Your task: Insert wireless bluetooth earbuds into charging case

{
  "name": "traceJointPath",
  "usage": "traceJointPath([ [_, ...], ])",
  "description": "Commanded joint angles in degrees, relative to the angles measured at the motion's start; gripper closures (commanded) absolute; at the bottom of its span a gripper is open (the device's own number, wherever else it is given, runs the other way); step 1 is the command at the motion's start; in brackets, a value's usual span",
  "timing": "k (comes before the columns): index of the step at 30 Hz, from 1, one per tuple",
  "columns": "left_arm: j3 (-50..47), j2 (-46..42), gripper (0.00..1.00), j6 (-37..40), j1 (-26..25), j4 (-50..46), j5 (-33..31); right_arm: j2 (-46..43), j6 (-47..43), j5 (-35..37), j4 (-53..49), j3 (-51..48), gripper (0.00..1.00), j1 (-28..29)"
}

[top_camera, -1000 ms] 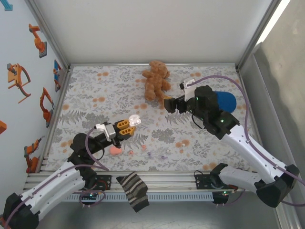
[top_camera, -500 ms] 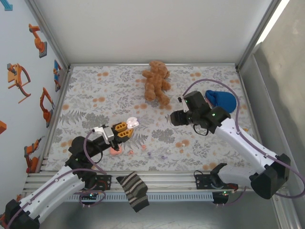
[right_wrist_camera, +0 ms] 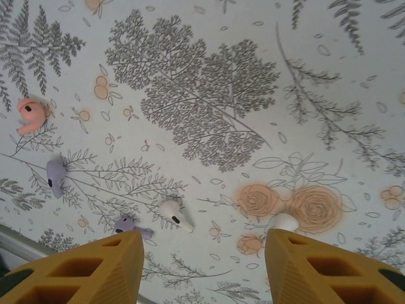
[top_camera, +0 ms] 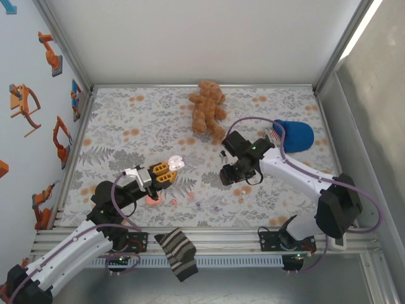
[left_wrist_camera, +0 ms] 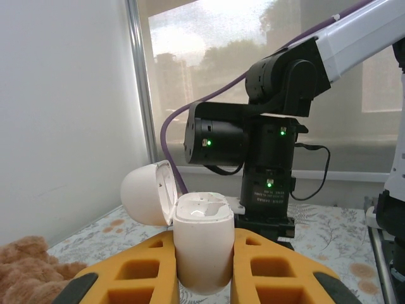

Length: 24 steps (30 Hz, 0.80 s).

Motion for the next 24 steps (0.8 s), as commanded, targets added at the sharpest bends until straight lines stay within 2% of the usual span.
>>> traceJointPath([
  [1,0.1,-0.2,0.92,0.3,-0.3,1.6,0.5,2.2,3.0,-0.7,1.4,-1.2,0.49,2.9],
  [13,0.3,0.0,0.92,0.1,-0.2,1.8,0.8,14.2,2.3,3.4,-2.5,2.5,0.51,10.9],
  [24,0.3,-1.3,0.92,-0.2,-0.2,0.5,0.7,18.3,1.1,4.6,-3.0,3.3,0.52,11.5],
])
